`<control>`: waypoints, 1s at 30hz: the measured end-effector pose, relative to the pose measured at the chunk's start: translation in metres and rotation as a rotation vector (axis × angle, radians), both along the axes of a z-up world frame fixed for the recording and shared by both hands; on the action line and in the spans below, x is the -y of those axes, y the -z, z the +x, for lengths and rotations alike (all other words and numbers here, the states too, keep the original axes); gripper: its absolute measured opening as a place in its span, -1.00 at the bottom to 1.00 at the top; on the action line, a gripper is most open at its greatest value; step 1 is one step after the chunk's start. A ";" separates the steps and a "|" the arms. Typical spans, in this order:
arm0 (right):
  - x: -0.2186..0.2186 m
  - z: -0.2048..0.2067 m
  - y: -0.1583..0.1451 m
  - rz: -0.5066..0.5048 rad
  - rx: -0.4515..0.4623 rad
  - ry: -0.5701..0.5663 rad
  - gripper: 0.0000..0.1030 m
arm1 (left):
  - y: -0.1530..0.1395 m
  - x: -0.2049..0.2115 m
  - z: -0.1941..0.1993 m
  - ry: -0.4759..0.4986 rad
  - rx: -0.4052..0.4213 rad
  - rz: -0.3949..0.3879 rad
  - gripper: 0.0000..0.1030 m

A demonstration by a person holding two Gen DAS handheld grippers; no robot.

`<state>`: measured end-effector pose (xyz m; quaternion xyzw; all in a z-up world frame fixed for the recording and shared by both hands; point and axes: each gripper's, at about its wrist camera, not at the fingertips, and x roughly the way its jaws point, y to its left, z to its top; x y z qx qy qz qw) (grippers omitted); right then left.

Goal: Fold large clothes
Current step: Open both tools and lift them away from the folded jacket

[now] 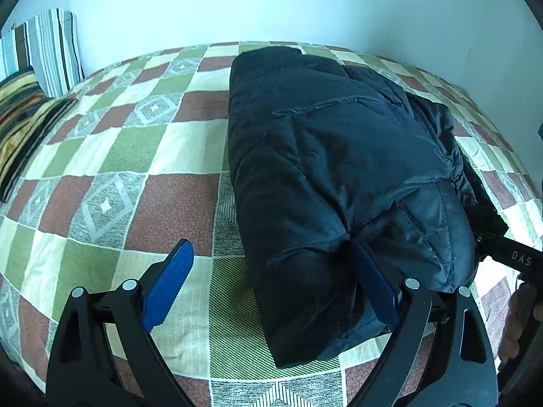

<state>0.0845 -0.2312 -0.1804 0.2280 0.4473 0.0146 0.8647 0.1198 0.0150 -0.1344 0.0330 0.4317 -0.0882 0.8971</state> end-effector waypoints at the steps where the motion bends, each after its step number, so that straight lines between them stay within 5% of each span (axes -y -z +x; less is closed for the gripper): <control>1: 0.001 -0.002 -0.002 -0.006 0.003 0.001 0.12 | -0.002 0.001 -0.001 -0.001 0.008 0.010 0.80; 30: -0.035 -0.068 -0.102 -0.384 0.195 0.067 0.38 | -0.089 0.004 -0.066 -0.054 0.218 0.029 0.80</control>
